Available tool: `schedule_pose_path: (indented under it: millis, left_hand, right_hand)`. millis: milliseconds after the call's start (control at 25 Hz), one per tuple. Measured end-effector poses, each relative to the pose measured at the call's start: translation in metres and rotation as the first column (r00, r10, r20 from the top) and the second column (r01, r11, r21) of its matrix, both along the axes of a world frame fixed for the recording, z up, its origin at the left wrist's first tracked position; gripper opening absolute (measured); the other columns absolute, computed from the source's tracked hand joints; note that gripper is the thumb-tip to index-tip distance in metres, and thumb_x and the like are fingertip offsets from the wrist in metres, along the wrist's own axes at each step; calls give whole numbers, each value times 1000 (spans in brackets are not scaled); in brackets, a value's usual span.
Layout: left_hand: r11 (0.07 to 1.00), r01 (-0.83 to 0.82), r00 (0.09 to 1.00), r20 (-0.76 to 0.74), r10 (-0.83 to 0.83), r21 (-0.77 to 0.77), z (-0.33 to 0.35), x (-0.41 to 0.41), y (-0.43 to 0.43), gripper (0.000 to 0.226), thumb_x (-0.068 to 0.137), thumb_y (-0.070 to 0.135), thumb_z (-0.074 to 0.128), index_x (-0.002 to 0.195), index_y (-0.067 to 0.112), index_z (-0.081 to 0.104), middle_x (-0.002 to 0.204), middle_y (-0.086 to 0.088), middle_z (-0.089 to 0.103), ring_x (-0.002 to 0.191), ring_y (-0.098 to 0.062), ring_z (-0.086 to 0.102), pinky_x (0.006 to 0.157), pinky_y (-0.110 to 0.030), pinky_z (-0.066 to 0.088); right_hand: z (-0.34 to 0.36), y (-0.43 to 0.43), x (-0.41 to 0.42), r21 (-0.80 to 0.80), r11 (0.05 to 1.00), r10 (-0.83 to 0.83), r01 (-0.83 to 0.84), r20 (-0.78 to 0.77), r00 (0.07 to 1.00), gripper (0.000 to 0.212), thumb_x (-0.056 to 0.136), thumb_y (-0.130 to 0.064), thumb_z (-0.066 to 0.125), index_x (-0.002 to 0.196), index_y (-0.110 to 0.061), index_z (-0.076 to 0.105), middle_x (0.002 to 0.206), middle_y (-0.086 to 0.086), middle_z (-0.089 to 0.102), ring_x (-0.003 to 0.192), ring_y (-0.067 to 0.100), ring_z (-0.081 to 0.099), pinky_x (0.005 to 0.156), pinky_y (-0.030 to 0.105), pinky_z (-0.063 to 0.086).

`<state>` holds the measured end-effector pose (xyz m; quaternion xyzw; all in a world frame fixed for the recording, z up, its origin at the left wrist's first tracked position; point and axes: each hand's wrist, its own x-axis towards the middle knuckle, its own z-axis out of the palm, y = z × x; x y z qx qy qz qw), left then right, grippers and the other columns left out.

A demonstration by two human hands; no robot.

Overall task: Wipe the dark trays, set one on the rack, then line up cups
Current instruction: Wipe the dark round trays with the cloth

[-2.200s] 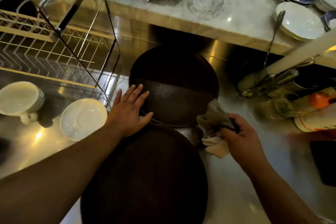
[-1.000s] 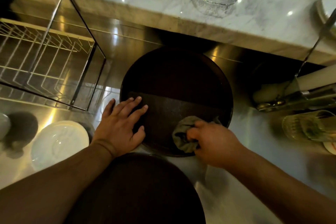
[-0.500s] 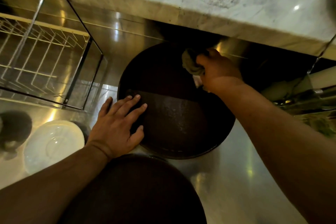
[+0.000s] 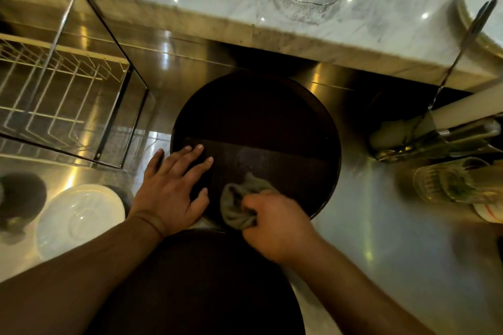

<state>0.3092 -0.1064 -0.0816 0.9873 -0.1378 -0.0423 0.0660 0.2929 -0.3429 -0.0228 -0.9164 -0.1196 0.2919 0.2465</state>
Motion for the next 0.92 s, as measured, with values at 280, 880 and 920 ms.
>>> schedule_pose_path:
  millis: [280,880,920]
  left_hand:
    - [991,-79,993,75,88,-112,-3,-3,3,68,89,49,45,151,20,48,165,-7,36,151,-26,34,125,-58,18]
    - [963,-256,966,21,258,-81,-12,0,5,64,87,36,41,147,12,42,166,-16,27,151,-31,30,125,-60,20]
    - [963,-256,965,32,260,-81,-13,0,6,62,86,35,42,144,12,45,165,-17,28,150,-32,31,124,-61,21]
  right_hand:
    - [16,-15,61,263,844,-431,466,-183,884,21,68,-24,64,83,-38,66,64,-8,69,60,7,67,60,32,55]
    - [-16,73,99,-93,955,296,-283,391,871,28,77,-22,64,105,-27,67,103,2,60,93,28,63,69,35,52]
    - [-13,64,87,-95,931,361,-352,376,853,28,76,-21,64,103,-27,68,101,1,59,90,26,63,67,36,53]
